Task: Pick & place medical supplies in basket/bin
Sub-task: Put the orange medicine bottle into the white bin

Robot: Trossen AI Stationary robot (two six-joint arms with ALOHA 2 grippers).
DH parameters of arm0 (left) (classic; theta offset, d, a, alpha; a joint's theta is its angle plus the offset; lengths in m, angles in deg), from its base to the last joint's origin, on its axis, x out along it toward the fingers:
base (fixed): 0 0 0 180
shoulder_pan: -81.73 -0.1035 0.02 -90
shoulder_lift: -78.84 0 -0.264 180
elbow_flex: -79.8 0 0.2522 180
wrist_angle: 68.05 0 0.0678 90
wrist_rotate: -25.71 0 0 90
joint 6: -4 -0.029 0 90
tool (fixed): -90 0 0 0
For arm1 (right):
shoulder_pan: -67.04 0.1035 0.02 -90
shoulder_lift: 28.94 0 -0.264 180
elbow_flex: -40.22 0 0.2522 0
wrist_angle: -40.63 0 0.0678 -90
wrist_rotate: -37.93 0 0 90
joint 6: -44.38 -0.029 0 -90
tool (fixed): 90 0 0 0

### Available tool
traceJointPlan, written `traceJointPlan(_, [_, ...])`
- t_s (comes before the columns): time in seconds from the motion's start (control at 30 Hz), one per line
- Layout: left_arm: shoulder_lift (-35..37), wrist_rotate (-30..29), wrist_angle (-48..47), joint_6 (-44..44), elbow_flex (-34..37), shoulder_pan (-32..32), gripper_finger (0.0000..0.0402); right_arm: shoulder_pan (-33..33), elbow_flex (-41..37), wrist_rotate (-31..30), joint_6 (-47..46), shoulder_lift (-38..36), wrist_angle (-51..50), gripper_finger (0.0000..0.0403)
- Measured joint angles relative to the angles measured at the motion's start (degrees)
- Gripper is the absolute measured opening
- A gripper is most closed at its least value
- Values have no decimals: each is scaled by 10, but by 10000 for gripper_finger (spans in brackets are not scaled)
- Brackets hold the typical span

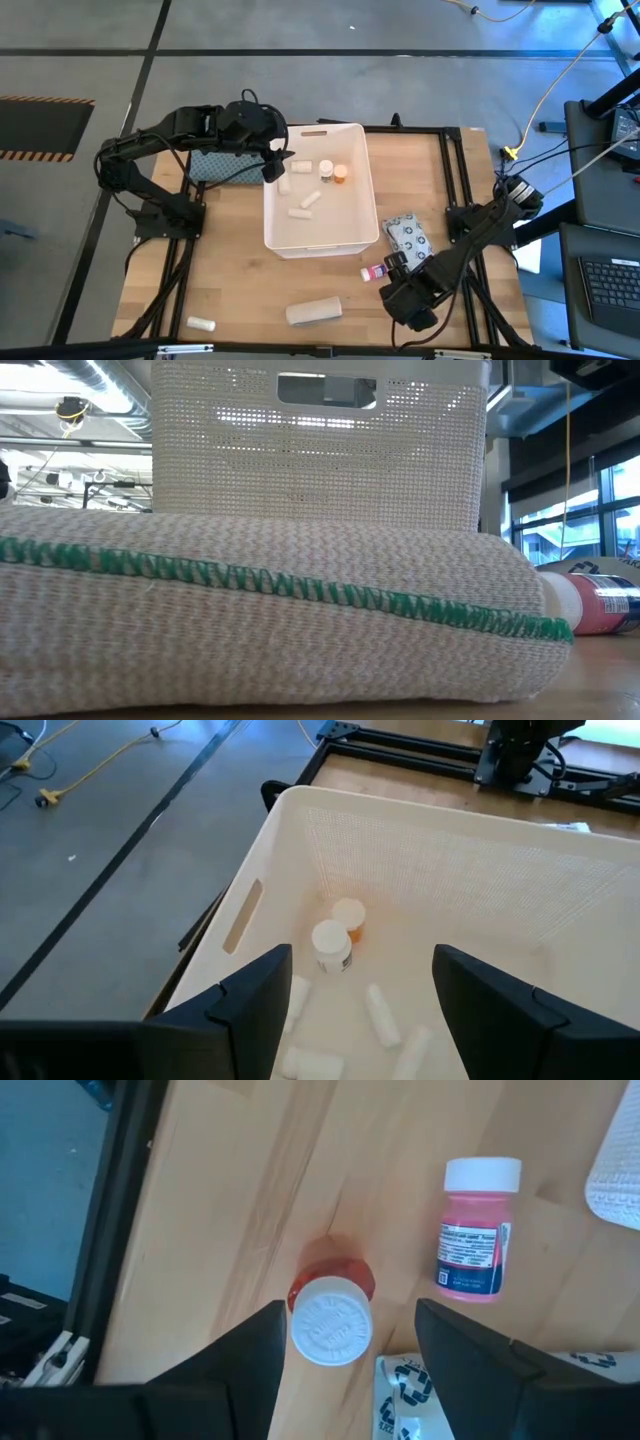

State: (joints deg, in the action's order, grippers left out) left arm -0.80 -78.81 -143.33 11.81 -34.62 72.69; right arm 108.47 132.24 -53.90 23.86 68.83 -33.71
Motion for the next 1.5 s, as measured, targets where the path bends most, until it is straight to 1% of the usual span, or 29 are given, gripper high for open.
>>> traceJointPlan(0.33, [0,0,0,0,0,0,235,0,0,19,-1,2,-19,223])
traceJointPlan(0.6, [0,0,0,0,0,0,235,0,0,19,0,7,-13,223])
traceJointPlan(0.8, [0,0,0,0,0,0,235,0,-34,34,-2,8,35,223])
traceJointPlan(0.9, [0,0,0,0,0,0,235,0,-46,34,-18,8,32,221])
traceJointPlan(1.0, [0,0,0,0,0,0,235,0,-47,34,-22,8,32,209])
traceJointPlan(1.23, [0,0,0,0,0,0,235,-1,-47,34,-32,8,37,163])
traceJointPlan(1.5, [0,0,0,0,0,0,235,-1,-46,34,-34,8,36,126])
